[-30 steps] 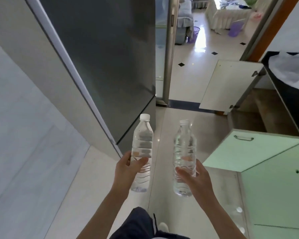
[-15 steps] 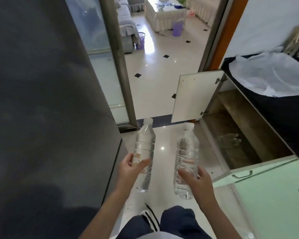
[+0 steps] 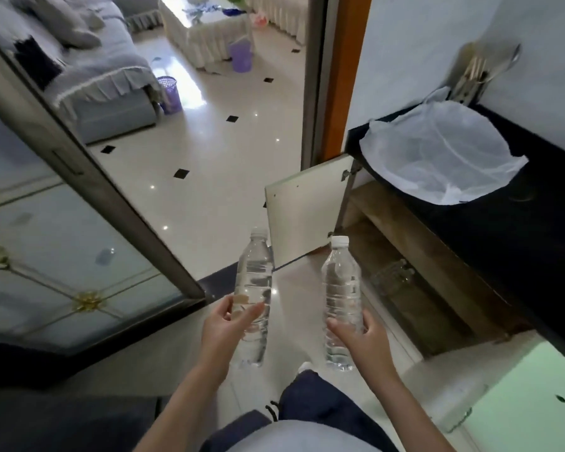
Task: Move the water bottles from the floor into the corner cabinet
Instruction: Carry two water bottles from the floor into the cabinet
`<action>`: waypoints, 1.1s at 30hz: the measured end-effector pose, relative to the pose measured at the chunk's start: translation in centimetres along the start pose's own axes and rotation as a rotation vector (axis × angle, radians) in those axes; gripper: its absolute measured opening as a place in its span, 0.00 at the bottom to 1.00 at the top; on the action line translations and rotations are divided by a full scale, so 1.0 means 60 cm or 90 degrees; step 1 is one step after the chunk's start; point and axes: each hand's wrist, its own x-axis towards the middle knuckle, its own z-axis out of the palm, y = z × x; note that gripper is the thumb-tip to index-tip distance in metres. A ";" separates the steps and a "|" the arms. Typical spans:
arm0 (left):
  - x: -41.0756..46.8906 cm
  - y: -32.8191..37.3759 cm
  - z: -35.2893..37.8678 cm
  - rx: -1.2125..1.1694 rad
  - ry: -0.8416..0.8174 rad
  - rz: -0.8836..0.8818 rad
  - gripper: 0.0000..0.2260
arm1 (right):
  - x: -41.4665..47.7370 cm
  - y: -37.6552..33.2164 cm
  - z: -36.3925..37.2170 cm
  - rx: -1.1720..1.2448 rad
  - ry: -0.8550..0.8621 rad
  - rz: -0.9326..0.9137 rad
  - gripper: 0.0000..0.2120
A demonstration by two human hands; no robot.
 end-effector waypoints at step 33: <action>0.671 -0.051 0.512 0.412 -0.585 -0.103 0.13 | 0.485 0.204 -0.044 0.330 0.561 0.261 0.12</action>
